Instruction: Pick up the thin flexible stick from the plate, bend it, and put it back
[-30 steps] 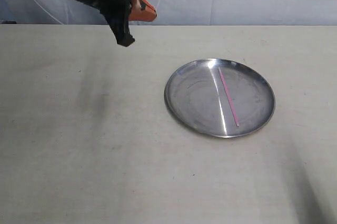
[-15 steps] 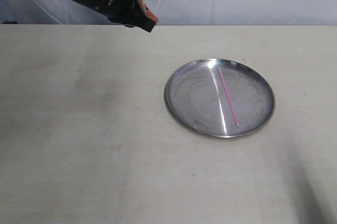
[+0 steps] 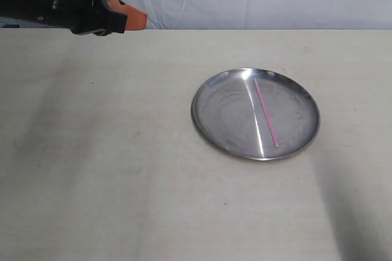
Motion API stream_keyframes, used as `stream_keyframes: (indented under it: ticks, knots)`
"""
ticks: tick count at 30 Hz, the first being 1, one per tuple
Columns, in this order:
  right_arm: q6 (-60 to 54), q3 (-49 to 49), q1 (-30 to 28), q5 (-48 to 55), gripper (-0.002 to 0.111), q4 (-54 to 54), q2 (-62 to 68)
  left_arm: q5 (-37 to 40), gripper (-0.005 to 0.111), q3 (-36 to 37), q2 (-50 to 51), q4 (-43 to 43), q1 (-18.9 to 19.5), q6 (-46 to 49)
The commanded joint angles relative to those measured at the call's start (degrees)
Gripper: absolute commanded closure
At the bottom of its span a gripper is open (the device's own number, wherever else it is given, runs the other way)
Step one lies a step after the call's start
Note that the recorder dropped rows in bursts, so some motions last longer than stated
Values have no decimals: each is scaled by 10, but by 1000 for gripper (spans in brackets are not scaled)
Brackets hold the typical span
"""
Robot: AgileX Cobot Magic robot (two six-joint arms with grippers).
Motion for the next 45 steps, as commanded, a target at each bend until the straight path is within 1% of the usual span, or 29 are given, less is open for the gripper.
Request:
stream_keyframes:
  ticks: [1,3,5,8,9,10,11,12,13,15,17,20,22,23,24,26,30,45]
  knots:
    - [-43,-136,-2,159,109,-84,117,1,107,60,-40,-49,0,38]
    - [-70,-232,-2,249,109,-143,223,-17,107,83,-52,-55,0,49]
    - [-129,-332,-2,352,109,-181,343,-39,107,99,-60,-65,0,53]
    - [-226,-458,-2,472,109,-180,515,-41,107,114,-62,-67,0,53]
    - [-271,-519,-2,512,109,-168,619,-37,107,120,-62,-67,0,53]
    - [-297,-547,-2,517,107,-155,672,-35,107,121,-62,-67,0,53]
    - [-327,-590,-2,526,97,-138,768,-28,107,121,-62,-62,0,53]
    - [-341,-607,-2,531,91,-125,803,-27,107,121,-62,-62,0,53]
    - [-379,-633,-2,550,69,-79,883,-26,107,121,-62,-62,0,53]
    - [-432,-650,11,572,55,-15,977,-26,107,121,-62,-62,0,53]
    - [-436,-656,37,566,57,-3,1027,-28,107,121,-62,-63,0,53]
    - [-435,-657,80,537,58,-16,1065,-31,107,121,-62,-63,0,53]
    - [-372,-657,118,504,58,-76,1078,-33,107,121,-62,-58,0,53]
    - [-315,-657,133,488,58,-124,1083,-35,107,121,-62,-56,0,53]
    - [-281,-657,146,480,58,-171,1085,-36,107,121,-62,-56,0,53]
    - [-253,-657,161,472,58,-206,1092,-36,107,121,-62,-57,0,53]
    - [-249,-657,167,455,58,-208,1116,-37,107,121,-62,-58,0,53]
    - [-242,-657,167,457,58,-215,1169,-36,107,121,-62,-60,0,53]
